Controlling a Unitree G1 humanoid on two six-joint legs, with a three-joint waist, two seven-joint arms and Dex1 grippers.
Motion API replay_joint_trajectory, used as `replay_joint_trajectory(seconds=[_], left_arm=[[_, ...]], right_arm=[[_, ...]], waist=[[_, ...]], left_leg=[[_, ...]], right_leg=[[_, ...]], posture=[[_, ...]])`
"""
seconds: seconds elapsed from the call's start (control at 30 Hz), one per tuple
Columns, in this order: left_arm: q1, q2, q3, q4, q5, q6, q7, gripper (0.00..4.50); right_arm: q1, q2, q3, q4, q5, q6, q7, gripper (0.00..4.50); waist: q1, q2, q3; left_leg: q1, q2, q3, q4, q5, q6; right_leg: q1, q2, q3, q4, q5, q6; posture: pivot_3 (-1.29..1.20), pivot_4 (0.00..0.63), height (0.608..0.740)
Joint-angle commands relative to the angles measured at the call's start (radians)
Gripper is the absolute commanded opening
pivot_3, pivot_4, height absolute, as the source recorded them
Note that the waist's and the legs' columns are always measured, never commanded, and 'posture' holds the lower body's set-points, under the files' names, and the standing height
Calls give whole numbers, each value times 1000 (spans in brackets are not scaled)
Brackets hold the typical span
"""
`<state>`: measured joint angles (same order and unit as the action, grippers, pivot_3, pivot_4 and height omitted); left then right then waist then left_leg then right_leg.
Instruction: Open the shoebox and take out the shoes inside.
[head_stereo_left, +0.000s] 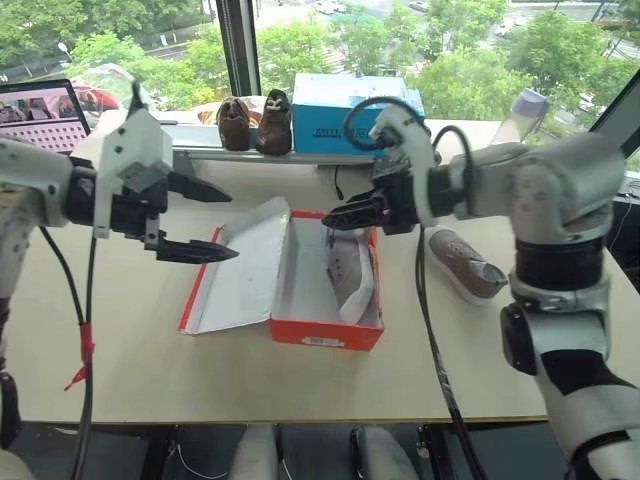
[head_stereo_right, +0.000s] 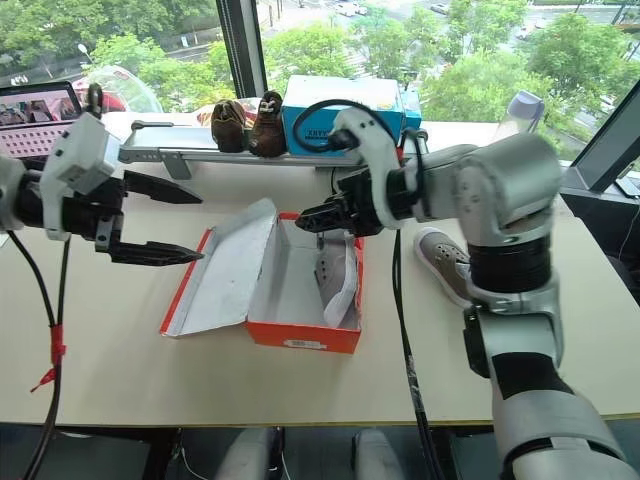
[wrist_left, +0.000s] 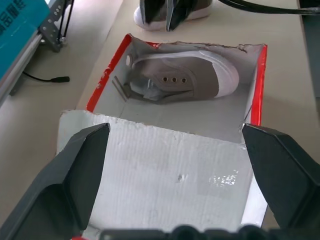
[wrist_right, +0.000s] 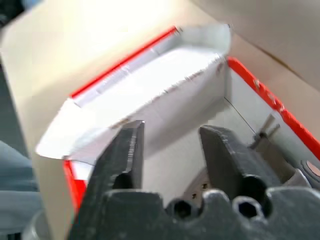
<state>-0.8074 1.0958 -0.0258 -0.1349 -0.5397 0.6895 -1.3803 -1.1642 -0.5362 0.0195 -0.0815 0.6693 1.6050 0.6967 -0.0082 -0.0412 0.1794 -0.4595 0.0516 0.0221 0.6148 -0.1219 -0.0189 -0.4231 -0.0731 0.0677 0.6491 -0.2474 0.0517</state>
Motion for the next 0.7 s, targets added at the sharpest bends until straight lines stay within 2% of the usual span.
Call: replay_joint_trajectory(seconds=[0.03, 0.07, 0.27, 0.3, 0.37, 0.57, 0.7], left_arm=[[-78, -66, -49, 73, 39, -75, -34, 4500], [-92, -82, -60, 86, 47, -82, -38, 4500], [-169, -179, -130, 205, 110, -164, -95, 4500], [-177, -191, -137, 221, 117, -174, -106, 4500], [-187, -208, -147, 237, 128, -185, -119, 4500], [-204, -238, -153, 289, 162, -217, -152, 4500], [-208, -245, -150, 296, 177, -221, -161, 4500]], right_arm=[[40, -96, -32, 49, 309, 9, -183, 4231], [49, -127, -24, 55, 390, 9, -231, 4454], [138, -259, 27, 75, 906, 9, -599, 4454], [173, -321, 88, 53, 1083, -66, -700, 4454], [223, -403, 158, 7, 1273, -165, -803, 4454], [332, -445, 193, -105, 1303, -295, -824, 4454], [313, -430, 185, -90, 1303, -325, -844, 4454]], waist=[[1, 0, 0], [2, 0, 0], [-5, -1, 1], [-5, -1, 1], [-3, -1, 2], [-8, -1, 2], [-6, -1, 2]], left_leg=[[0, 0, 0, 0, 0, 0], [0, 0, 0, 0, 0, 0], [2, 0, -1, -4, 0, 1], [2, 0, -1, -5, 0, 1], [5, 0, -1, -7, 1, 1], [6, 0, -1, -5, 2, 2], [4, 0, -1, -3, 2, 2]], right_leg=[[0, 0, 0, 0, 0, 0], [1, 0, 0, 0, 0, 0], [0, 1, 0, -1, 0, 0], [1, 1, 0, 0, 0, 0], [3, 1, 0, -1, 0, 0], [4, 1, 1, -1, 0, 0], [3, 1, 1, -1, 0, 0]], posture=[[0, 150, 740], [0, 150, 740], [0, 150, 740], [0, 150, 740], [0, 150, 740], [0, 150, 740], [0, 150, 740]])
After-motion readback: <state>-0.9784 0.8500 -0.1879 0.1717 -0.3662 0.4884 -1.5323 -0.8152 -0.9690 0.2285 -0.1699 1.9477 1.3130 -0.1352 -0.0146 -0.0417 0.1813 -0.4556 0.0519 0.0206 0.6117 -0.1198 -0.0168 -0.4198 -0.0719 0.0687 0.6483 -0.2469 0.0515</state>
